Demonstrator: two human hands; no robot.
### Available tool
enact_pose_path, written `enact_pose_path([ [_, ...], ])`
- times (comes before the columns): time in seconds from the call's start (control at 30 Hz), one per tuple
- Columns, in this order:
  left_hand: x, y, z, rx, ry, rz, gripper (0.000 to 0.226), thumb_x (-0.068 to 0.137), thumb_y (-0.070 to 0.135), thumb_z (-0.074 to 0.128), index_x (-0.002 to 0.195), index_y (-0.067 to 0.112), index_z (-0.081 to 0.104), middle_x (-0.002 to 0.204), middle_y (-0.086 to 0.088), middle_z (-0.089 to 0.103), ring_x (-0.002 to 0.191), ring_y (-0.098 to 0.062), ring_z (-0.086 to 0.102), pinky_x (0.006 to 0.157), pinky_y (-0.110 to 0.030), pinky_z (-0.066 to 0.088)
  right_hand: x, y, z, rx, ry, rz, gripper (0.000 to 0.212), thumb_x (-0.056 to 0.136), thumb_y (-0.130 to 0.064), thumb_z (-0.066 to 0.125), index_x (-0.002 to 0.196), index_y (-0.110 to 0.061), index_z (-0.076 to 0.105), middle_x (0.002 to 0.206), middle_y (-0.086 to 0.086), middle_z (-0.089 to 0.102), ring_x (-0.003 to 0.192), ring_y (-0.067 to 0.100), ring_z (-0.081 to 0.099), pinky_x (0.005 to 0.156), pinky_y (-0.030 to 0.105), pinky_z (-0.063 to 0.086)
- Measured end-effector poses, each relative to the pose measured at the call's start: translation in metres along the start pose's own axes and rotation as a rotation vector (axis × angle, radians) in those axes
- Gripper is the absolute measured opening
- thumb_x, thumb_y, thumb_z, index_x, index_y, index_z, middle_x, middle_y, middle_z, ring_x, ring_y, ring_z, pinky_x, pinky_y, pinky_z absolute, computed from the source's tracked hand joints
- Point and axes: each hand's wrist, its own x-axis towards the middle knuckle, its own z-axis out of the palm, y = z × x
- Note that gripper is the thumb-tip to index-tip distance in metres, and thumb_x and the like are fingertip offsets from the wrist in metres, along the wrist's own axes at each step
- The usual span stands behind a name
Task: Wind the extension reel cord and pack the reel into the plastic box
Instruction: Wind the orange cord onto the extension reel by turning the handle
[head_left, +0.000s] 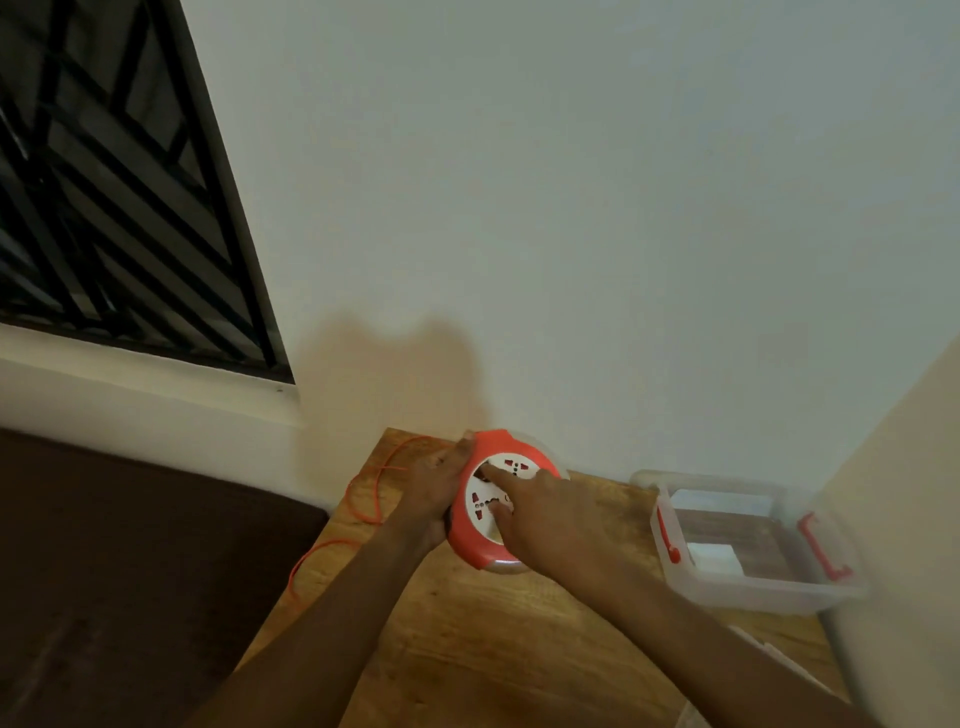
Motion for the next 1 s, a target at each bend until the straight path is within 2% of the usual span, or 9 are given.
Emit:
enact_pose_path([
  [0.07,0.008,0.000,-0.004,0.032,-0.026,0.001,0.044,0.080,0.056,0.076,0.098,0.016,0.081,0.104,-0.018,0.081,0.089,-0.037,0.080,0.082,-0.055,0.065,0.004,-0.001,0.006,-0.026,0.006,-0.007,0.053,0.097,-0.043,0.048,0.147,-0.042,0.032,0.135,0.004,0.062,0.110,0.025,0.065,0.082,0.038,0.055],
  [0.2,0.013,-0.001,-0.018,0.050,-0.100,-0.064,0.042,0.067,0.061,0.080,0.083,0.022,0.083,0.097,-0.016,0.082,0.077,-0.032,0.080,0.072,-0.047,0.066,0.006,0.005,0.016,-0.189,-0.012,-0.146,0.056,0.096,-0.043,0.054,0.147,-0.032,0.035,0.132,0.008,0.062,0.108,0.028,0.065,0.079,0.041,0.057],
  [0.3,0.016,0.001,-0.029,0.054,-0.109,-0.076,0.052,0.070,0.060,0.079,0.096,0.015,0.079,0.107,-0.022,0.079,0.088,-0.039,0.076,0.090,-0.061,0.059,0.008,0.009,0.018,-0.282,-0.024,-0.278,0.054,0.087,-0.034,0.071,0.136,-0.023,0.051,0.131,0.013,0.056,0.112,0.030,0.058,0.075,0.042,0.058],
  [0.37,0.016,0.004,-0.035,0.068,-0.108,-0.074,0.052,0.077,0.056,0.076,0.101,0.011,0.076,0.113,-0.028,0.075,0.093,-0.042,0.072,0.097,-0.066,0.054,0.009,0.004,0.018,-0.302,-0.059,-0.390,0.055,0.078,-0.026,0.080,0.129,-0.025,0.060,0.136,0.013,0.051,0.118,0.031,0.054,0.080,0.045,0.058],
  [0.47,0.018,0.005,-0.042,0.086,-0.120,-0.050,0.042,0.091,0.047,0.074,0.103,0.008,0.075,0.117,-0.037,0.069,0.095,-0.044,0.068,0.097,-0.068,0.052,0.014,-0.005,0.022,-0.296,-0.133,-0.524,0.052,0.078,-0.015,0.081,0.125,-0.030,0.064,0.154,0.012,0.034,0.133,0.034,0.042,0.092,0.050,0.053],
  [0.53,0.018,0.003,-0.045,0.106,-0.120,-0.050,0.038,0.092,0.047,0.074,0.099,0.009,0.075,0.105,-0.038,0.070,0.089,-0.042,0.067,0.089,-0.062,0.057,0.015,-0.008,0.021,-0.320,-0.158,-0.539,0.054,0.080,-0.014,0.077,0.128,-0.033,0.060,0.158,0.012,0.025,0.136,0.038,0.038,0.097,0.053,0.048],
  [0.67,0.018,0.000,-0.048,0.129,-0.169,-0.066,0.035,0.094,0.049,0.070,0.082,0.017,0.074,0.083,-0.015,0.071,0.068,-0.028,0.070,0.068,-0.037,0.058,0.013,-0.015,0.019,-0.470,-0.192,-0.514,0.058,0.090,-0.024,0.068,0.140,-0.043,0.046,0.162,0.014,0.014,0.139,0.046,0.026,0.105,0.057,0.034],
  [0.83,0.016,0.002,-0.046,0.138,-0.240,-0.032,0.030,0.092,0.046,0.073,0.074,0.022,0.078,0.073,-0.005,0.074,0.059,-0.017,0.072,0.056,-0.028,0.058,0.015,-0.024,0.012,-0.629,-0.179,-0.557,0.056,0.090,-0.029,0.069,0.139,-0.041,0.046,0.152,0.019,0.031,0.132,0.046,0.035,0.103,0.055,0.036],
  [1.0,0.013,0.006,-0.050,0.164,-0.279,-0.014,0.030,0.093,0.046,0.072,0.075,0.022,0.076,0.072,-0.004,0.073,0.061,-0.018,0.069,0.059,-0.028,0.056,0.021,-0.026,0.006,-0.620,-0.204,-0.589,0.067,0.086,-0.031,0.073,0.142,-0.045,0.038,0.135,0.020,0.044,0.119,0.043,0.048,0.096,0.051,0.042],
])
